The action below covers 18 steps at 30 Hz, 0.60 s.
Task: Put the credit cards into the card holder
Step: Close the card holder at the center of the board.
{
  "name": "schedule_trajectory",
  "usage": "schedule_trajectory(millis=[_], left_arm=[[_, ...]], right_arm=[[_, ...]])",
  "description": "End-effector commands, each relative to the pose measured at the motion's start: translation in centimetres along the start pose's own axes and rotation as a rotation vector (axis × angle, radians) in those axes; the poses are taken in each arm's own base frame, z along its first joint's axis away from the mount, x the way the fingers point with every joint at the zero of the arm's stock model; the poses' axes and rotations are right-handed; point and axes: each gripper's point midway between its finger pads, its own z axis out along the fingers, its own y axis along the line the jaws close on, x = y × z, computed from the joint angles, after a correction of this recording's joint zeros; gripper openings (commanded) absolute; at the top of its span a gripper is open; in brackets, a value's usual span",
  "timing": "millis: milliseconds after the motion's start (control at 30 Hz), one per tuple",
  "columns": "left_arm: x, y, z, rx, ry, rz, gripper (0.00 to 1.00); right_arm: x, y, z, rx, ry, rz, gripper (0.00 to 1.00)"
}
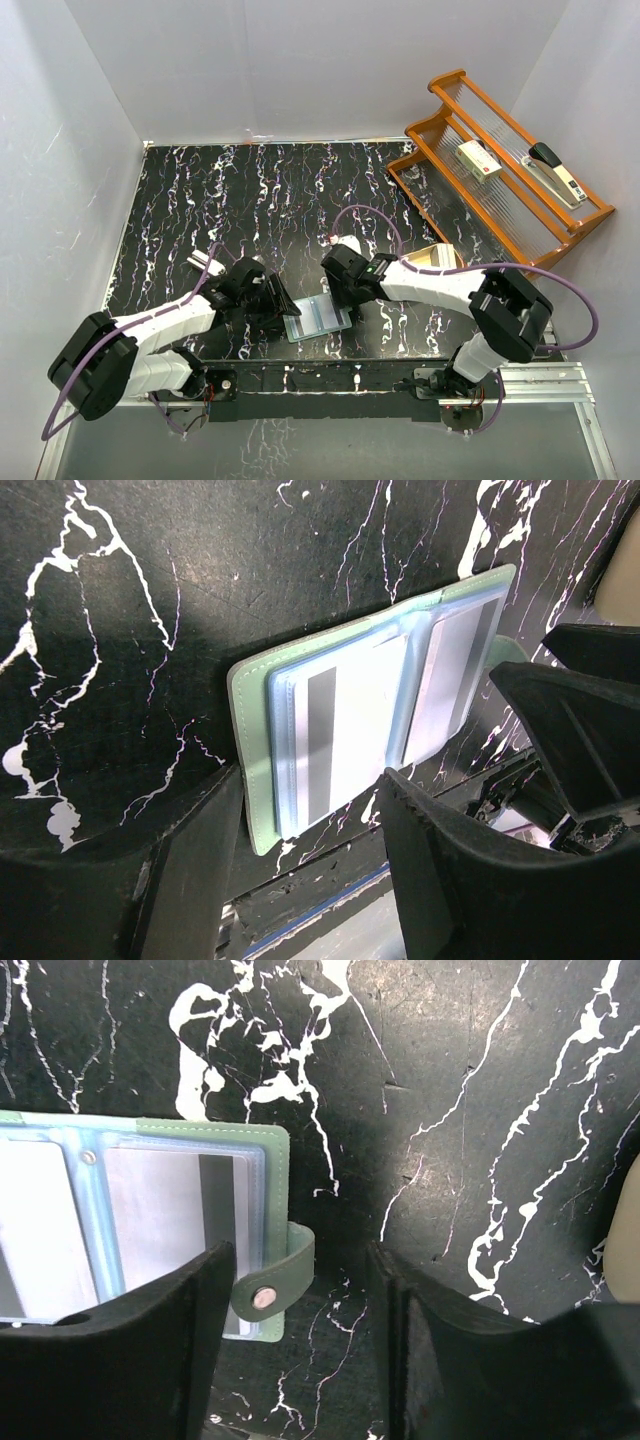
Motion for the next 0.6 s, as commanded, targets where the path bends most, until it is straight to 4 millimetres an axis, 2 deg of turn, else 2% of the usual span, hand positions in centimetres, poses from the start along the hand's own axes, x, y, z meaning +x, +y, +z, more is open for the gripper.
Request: schedule_trajectory(millis=[0,167,333,567], left_arm=[[-0.4,-0.4,-0.2,-0.002,-0.007,0.002,0.56],[-0.8,-2.1,-0.8,0.067,-0.022,0.005,0.56],[-0.9,-3.0,-1.2,0.109,-0.029,0.002,0.56],[-1.0,-4.0,-1.6,0.164,-0.034,0.010,0.56]], right_arm=[[-0.4,0.0,0.7,0.001,-0.027,0.025,0.47],[0.3,0.1,1.1,-0.011,-0.021,0.048,0.33],[0.9,0.5,1.4,-0.043,-0.012,0.066,0.20],[1.4,1.9,1.4,-0.123,0.002,0.102,0.16]])
